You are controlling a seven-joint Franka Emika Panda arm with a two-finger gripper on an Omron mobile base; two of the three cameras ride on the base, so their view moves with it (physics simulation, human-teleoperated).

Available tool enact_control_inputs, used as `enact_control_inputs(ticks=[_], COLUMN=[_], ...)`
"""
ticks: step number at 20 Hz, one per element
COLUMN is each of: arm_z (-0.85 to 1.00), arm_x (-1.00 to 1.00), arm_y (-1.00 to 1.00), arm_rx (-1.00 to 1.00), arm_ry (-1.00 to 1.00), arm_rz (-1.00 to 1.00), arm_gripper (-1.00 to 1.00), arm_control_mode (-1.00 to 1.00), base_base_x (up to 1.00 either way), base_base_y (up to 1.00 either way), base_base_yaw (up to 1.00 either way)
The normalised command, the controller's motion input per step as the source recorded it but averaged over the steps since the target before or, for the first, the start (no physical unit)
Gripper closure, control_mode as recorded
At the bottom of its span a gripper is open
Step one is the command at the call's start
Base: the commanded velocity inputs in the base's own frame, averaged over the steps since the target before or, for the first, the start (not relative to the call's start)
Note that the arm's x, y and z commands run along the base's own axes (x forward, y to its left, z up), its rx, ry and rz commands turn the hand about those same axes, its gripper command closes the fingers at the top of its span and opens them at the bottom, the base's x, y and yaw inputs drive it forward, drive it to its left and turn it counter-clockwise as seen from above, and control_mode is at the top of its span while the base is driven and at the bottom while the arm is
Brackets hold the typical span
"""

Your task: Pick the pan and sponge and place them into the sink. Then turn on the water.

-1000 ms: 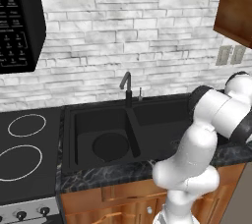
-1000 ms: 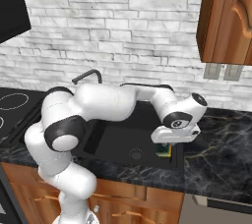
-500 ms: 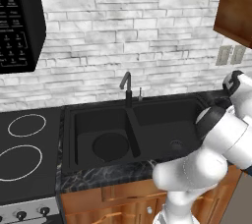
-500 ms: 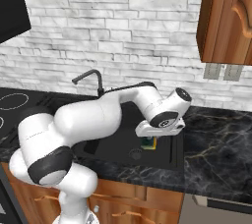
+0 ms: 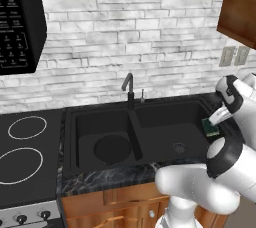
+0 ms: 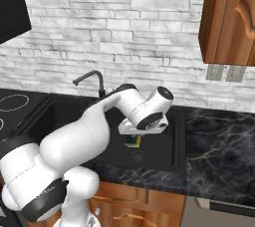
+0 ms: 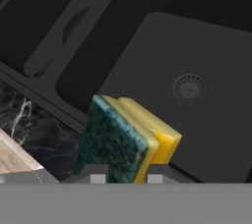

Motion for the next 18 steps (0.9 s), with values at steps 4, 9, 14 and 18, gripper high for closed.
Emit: enact_control_inputs(ticks=[4,9,14,18], arm_z=[0.08,0.06,0.05,0.05], arm_x=[0.0,0.0,0.0,0.0], arm_y=[0.6,0.6,0.59,0.57], arm_rx=[0.04,0.04,0.05,0.05], arm_ry=[0.0,0.0,0.0,0.0], arm_rz=[0.0,0.0,0.0,0.0], arm_gripper=[1.0,1.0,1.0,1.0], arm_control_mode=[-1.0,-1.0,-1.0,-1.0], base_base_x=[0.0,0.0,0.0,0.0], base_base_y=[0.0,0.0,0.0,0.0], base_base_yaw=[0.0,0.0,0.0,0.0])
